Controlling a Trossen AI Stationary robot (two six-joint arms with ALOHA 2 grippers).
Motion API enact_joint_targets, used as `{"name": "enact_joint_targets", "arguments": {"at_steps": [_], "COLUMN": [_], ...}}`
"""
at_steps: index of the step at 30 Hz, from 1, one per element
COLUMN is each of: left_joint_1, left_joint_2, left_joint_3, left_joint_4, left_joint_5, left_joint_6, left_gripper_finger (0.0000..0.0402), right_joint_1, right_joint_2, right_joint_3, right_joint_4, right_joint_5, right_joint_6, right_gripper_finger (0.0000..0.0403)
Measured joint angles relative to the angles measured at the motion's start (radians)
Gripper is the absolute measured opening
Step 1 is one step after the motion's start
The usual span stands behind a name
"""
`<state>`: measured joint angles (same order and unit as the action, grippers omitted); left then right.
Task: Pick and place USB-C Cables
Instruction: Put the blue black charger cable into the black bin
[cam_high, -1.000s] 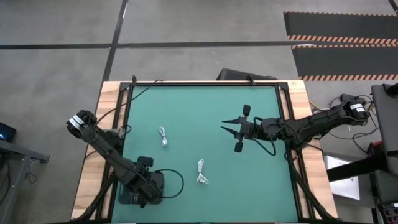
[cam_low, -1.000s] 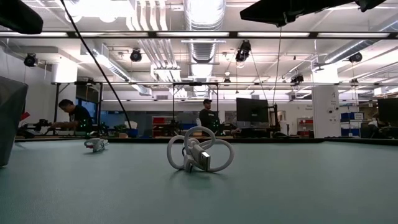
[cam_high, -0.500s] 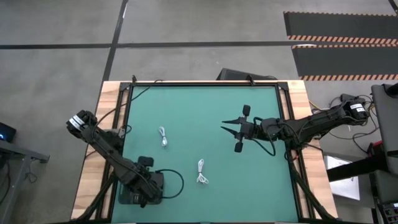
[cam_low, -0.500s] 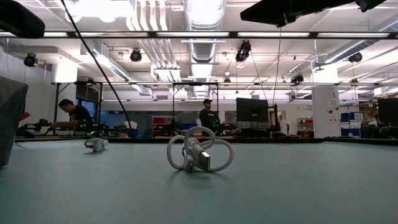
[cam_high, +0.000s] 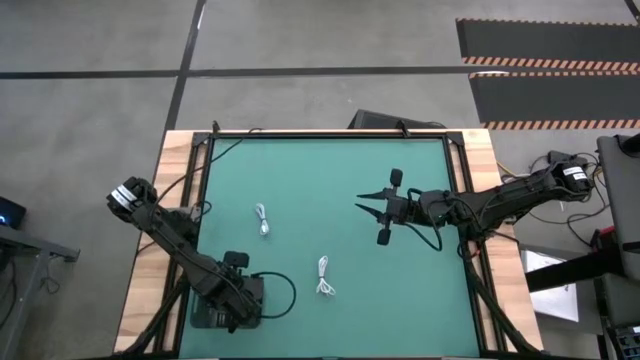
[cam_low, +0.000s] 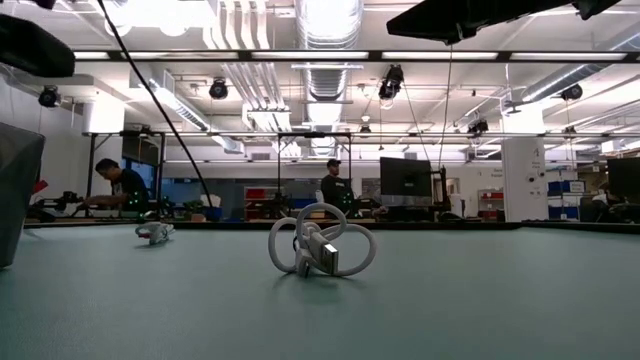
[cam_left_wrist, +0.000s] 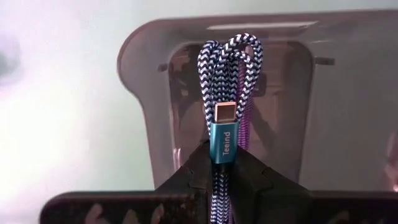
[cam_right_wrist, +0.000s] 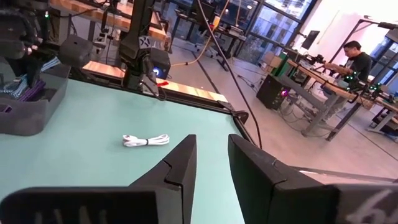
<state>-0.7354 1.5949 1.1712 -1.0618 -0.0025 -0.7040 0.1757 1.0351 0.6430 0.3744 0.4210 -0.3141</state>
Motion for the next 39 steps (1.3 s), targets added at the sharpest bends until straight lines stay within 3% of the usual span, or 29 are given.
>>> {"name": "enact_joint_targets", "arguments": {"at_steps": [39], "left_joint_1": [-0.001], "left_joint_2": [-0.002], "left_joint_3": [-0.153], "left_joint_4": [0.169], "left_joint_5": [-0.002], "left_joint_6": [0.001], "left_gripper_finger": [0.0013], "right_joint_1": [0.0], "right_joint_2": [0.0], "right_joint_3": [0.0], "right_joint_4": [-0.003], "right_joint_5": [0.0], "right_joint_6": [0.0], "right_gripper_finger": [0.008]}}
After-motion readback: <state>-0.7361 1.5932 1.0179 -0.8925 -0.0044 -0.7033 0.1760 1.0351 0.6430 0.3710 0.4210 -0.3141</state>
